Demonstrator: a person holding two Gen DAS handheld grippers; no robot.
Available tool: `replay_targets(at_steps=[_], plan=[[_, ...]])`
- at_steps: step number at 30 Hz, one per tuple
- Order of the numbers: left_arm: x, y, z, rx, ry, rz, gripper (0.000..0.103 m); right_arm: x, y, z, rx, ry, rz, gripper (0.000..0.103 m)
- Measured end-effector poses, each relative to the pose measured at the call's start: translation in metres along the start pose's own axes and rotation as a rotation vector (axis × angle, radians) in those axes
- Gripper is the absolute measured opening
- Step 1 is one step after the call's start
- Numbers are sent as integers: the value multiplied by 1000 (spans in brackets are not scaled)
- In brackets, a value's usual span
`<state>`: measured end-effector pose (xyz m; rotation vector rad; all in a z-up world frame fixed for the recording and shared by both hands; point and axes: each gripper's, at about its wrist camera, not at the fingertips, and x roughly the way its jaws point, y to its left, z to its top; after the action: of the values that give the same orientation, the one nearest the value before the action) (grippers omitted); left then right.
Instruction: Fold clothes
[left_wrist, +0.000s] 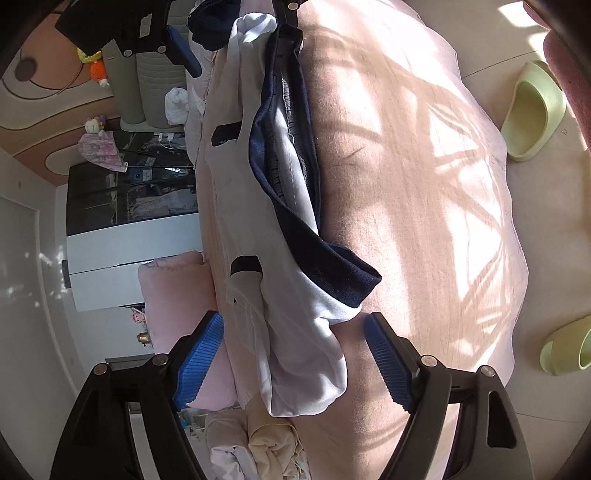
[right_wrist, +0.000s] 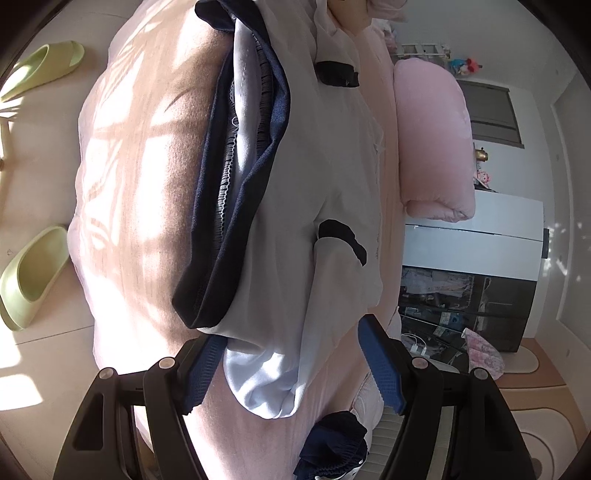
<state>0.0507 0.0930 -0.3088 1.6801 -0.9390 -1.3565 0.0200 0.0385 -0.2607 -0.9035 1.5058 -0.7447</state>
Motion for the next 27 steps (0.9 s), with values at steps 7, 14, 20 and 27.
replay_targets(at_steps=[7, 14, 20, 27], plan=[[1, 6, 2, -29, 10, 51, 91, -1, 12, 3, -67, -23, -110, 77], [-1, 1, 1, -24, -1, 77, 91, -2, 10, -5, -23, -21, -69, 80], [-2, -13, 2, 99, -87, 155, 91, 1, 22, 0, -90, -42, -86, 79], [-4, -22, 0, 185, -132, 190, 91, -4, 36, -4, -149, -39, 71, 19]])
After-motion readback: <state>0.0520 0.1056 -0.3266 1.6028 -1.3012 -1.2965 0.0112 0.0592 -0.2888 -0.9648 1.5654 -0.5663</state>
